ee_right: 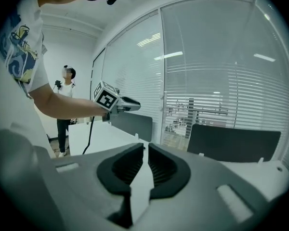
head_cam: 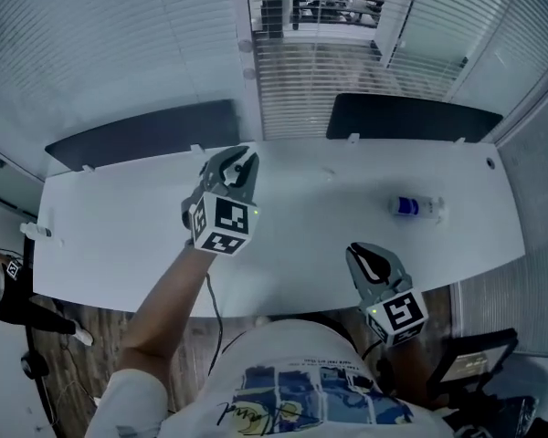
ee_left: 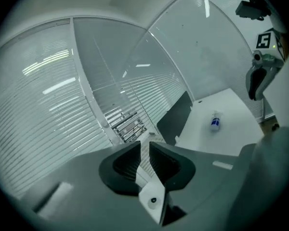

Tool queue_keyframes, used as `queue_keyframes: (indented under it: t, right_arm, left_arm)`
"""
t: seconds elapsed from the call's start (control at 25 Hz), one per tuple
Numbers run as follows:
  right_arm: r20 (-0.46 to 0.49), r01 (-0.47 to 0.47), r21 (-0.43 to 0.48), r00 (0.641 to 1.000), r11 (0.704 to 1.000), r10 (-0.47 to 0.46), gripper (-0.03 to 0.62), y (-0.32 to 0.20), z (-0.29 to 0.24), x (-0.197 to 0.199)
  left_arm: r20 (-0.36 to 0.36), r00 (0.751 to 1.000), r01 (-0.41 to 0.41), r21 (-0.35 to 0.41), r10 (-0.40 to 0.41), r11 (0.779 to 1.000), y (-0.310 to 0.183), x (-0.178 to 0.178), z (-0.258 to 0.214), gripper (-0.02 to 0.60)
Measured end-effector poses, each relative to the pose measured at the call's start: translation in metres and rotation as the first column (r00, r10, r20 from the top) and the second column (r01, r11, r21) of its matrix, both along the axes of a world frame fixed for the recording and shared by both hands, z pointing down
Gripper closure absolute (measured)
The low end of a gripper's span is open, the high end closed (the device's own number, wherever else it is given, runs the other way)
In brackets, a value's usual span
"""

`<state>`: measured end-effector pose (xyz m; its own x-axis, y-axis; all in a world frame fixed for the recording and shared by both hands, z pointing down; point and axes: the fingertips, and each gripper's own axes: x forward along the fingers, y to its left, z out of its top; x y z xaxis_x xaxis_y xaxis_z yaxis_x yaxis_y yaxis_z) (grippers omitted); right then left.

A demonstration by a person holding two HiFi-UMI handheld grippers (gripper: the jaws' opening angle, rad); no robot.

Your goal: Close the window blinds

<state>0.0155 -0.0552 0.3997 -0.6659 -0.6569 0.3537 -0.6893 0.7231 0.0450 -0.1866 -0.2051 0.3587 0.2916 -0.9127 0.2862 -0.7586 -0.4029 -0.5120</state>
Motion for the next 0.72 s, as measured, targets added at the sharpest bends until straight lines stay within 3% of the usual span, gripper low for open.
queue_keyframes:
  t: [0.28, 0.48, 0.72]
  right_arm:
    - [0.002, -0.001, -0.029, 1.0, 1.0, 0.001, 0.574, -0.037, 0.004, 0.023]
    - [-0.015, -0.013, -0.047, 1.0, 0.999, 0.012, 0.574, -0.049, 0.012, 0.043]
    - [-0.01, -0.026, -0.065, 1.0, 0.998, 0.026, 0.574, -0.054, 0.019, 0.056]
  left_arm:
    - [0.151, 0.987, 0.059, 0.013, -0.061, 0.998, -0.091, -0.012, 0.001, 0.505]
    - [0.288, 0.953, 0.084, 0.028, -0.089, 0.996, -0.142, -0.016, 0.007, 0.489]
    - [0.384, 0.917, 0.098, 0.041, -0.106, 0.994, -0.179, -0.024, 0.01, 0.469]
